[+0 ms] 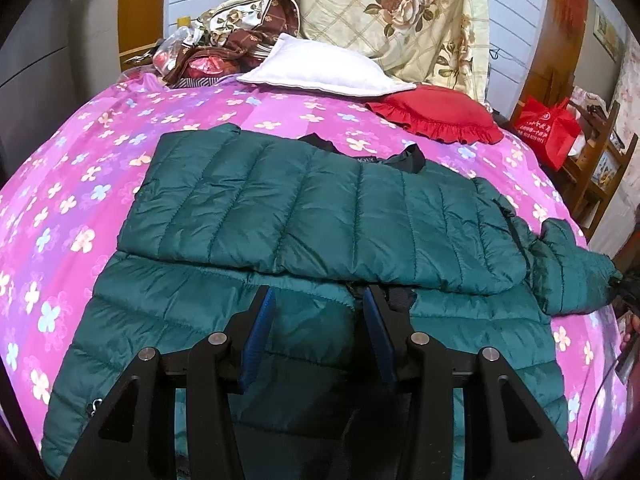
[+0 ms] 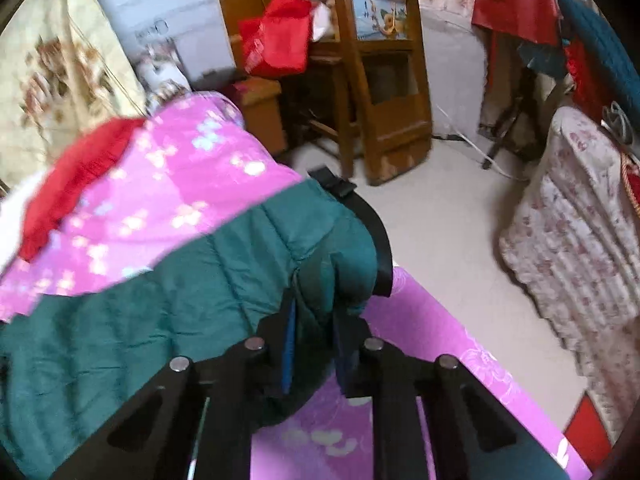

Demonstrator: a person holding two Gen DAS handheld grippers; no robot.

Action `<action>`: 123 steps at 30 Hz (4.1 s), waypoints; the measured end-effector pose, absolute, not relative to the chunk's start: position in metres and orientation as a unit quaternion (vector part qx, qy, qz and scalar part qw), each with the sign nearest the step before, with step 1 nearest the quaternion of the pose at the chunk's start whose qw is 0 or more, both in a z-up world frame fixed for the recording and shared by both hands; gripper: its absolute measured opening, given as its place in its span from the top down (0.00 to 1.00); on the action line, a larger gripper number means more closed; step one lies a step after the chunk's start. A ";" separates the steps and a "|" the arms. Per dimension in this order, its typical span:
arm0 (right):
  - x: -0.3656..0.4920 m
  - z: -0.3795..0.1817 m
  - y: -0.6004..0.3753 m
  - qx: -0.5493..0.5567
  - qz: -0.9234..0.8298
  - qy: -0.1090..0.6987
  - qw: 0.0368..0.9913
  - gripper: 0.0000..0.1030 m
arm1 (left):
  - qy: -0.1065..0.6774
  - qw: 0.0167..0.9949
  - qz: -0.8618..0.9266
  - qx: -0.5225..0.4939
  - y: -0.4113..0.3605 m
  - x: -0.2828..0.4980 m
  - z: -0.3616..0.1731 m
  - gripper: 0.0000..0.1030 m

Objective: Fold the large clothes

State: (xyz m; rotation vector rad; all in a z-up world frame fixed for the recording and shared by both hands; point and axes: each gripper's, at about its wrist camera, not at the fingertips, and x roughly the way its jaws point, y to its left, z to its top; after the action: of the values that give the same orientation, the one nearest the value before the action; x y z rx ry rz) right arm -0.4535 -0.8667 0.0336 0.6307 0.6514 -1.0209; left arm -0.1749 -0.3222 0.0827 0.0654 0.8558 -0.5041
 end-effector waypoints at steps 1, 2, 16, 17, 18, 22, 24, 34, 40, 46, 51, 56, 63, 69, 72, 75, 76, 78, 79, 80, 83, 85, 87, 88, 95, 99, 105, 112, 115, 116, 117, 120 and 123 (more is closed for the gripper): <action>-0.458 0.037 -0.864 0.296 -0.467 0.294 0.780 0.86 | 0.410 0.879 -0.243 0.030 -0.321 -0.176 0.084 0.75; -0.464 0.045 -0.858 0.304 -0.456 0.279 0.788 0.86 | 0.408 0.879 -0.244 0.029 -0.321 -0.177 0.085 0.75; -0.411 0.152 -0.729 0.192 -0.296 0.238 0.905 0.92 | 0.396 0.887 -0.236 -0.004 -0.293 -0.172 0.106 0.75; -0.398 0.158 -0.713 0.180 -0.278 0.241 0.912 0.92 | 0.396 0.888 -0.235 -0.005 -0.291 -0.171 0.107 0.75; -0.387 0.163 -0.698 0.170 -0.264 0.245 0.917 0.92 | 0.395 0.888 -0.234 -0.007 -0.289 -0.169 0.108 0.75; -0.342 0.175 -0.642 0.139 -0.210 0.260 0.932 0.92 | 0.386 0.895 -0.224 -0.008 -0.281 -0.162 0.111 0.75; -0.319 0.176 -0.613 0.131 -0.181 0.267 0.937 0.92 | 0.390 0.895 -0.217 -0.007 -0.277 -0.157 0.110 0.75; -0.207 0.119 -0.487 0.109 -0.063 0.340 0.932 0.92 | 0.411 0.890 -0.194 -0.025 -0.255 -0.134 0.095 0.75; -0.175 0.063 -0.473 0.154 -0.020 0.413 0.897 0.73 | 0.414 0.883 -0.216 -0.053 -0.252 -0.129 0.091 0.75; -0.209 0.094 -0.466 0.135 -0.010 0.385 0.913 0.40 | 0.428 0.871 -0.231 -0.071 -0.263 -0.128 0.093 0.74; -0.252 0.133 -0.491 0.098 -0.054 0.358 0.927 0.29 | 0.428 0.867 -0.243 -0.079 -0.276 -0.135 0.099 0.71; -0.287 0.153 -0.525 0.100 -0.099 0.338 0.931 0.28 | 0.425 0.866 -0.251 -0.081 -0.287 -0.140 0.106 0.68; -0.329 0.163 -0.564 0.116 -0.147 0.311 0.932 0.25 | 0.423 0.861 -0.271 -0.083 -0.307 -0.146 0.111 0.62; -0.349 0.160 -0.594 0.150 -0.171 0.298 0.927 0.25 | 0.426 0.853 -0.287 -0.089 -0.327 -0.143 0.108 0.60; -0.358 0.157 -0.605 0.159 -0.180 0.296 0.925 0.25 | 0.441 0.844 -0.293 -0.091 -0.341 -0.135 0.101 0.59; -0.364 0.153 -0.613 0.166 -0.186 0.294 0.923 0.24 | 0.457 0.837 -0.289 -0.087 -0.355 -0.127 0.092 0.59; -0.366 0.151 -0.615 0.168 -0.187 0.293 0.922 0.24 | 0.462 0.835 -0.284 -0.090 -0.358 -0.124 0.089 0.59; -0.369 0.147 -0.619 0.174 -0.188 0.292 0.922 0.24 | 0.470 0.831 -0.279 -0.098 -0.364 -0.121 0.083 0.59; -0.371 0.145 -0.621 0.176 -0.188 0.291 0.921 0.24 | 0.473 0.829 -0.279 -0.102 -0.368 -0.119 0.081 0.59; -0.371 0.143 -0.623 0.176 -0.188 0.292 0.921 0.24 | 0.474 0.828 -0.280 -0.104 -0.372 -0.119 0.079 0.59; -0.371 0.139 -0.627 0.176 -0.191 0.295 0.919 0.24 | 0.470 0.832 -0.278 -0.098 -0.381 -0.121 0.073 0.59; -0.372 0.138 -0.629 0.180 -0.191 0.294 0.919 0.24 | 0.464 0.836 -0.280 -0.093 -0.385 -0.122 0.072 0.77; -0.372 0.136 -0.632 0.183 -0.195 0.293 0.918 0.23 | 0.465 0.834 -0.284 -0.081 -0.389 -0.121 0.074 0.91; -0.372 0.135 -0.633 0.184 -0.196 0.293 0.917 0.23 | 0.463 0.835 -0.287 -0.075 -0.390 -0.121 0.077 0.97; -0.357 0.122 -0.638 0.214 -0.197 0.303 0.908 0.23 | 0.411 0.864 -0.283 -0.061 -0.370 -0.119 0.112 1.00; -0.343 0.119 -0.640 0.246 -0.186 0.293 0.905 0.23 | 0.373 0.888 -0.263 -0.060 -0.340 -0.103 0.137 1.00; -0.298 0.113 -0.621 0.253 -0.138 0.303 0.908 0.23 | 0.346 0.919 -0.187 -0.043 -0.276 -0.072 0.140 1.00; -0.223 0.070 -0.585 0.226 -0.111 0.371 0.894 0.23 | 0.380 0.912 -0.150 -0.027 -0.240 -0.058 0.096 1.00; -0.191 0.053 -0.572 0.178 -0.126 0.393 0.893 0.23 | 0.387 0.910 -0.146 -0.018 -0.237 -0.058 0.083 1.00; -0.183 0.048 -0.571 0.175 -0.124 0.399 0.892 0.23 | 0.388 0.909 -0.149 -0.017 -0.237 -0.059 0.082 1.00; -0.176 0.045 -0.570 0.168 -0.126 0.406 0.890 0.23 | 0.388 0.909 -0.154 -0.017 -0.237 -0.059 0.083 1.00; -0.169 0.049 -0.569 0.150 -0.137 0.419 0.885 0.23 | 0.390 0.906 -0.160 -0.030 -0.233 -0.058 0.091 0.98; -0.184 0.070 -0.567 0.147 -0.153 0.403 0.890 0.23 | 0.377 0.909 -0.171 -0.051 -0.228 -0.062 0.107 0.77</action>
State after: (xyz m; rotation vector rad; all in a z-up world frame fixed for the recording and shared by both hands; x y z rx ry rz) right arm -0.1838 -0.5666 0.0700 0.3050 0.8369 -0.3186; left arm -0.0616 -0.2282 0.1067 -0.1056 0.7767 -0.3519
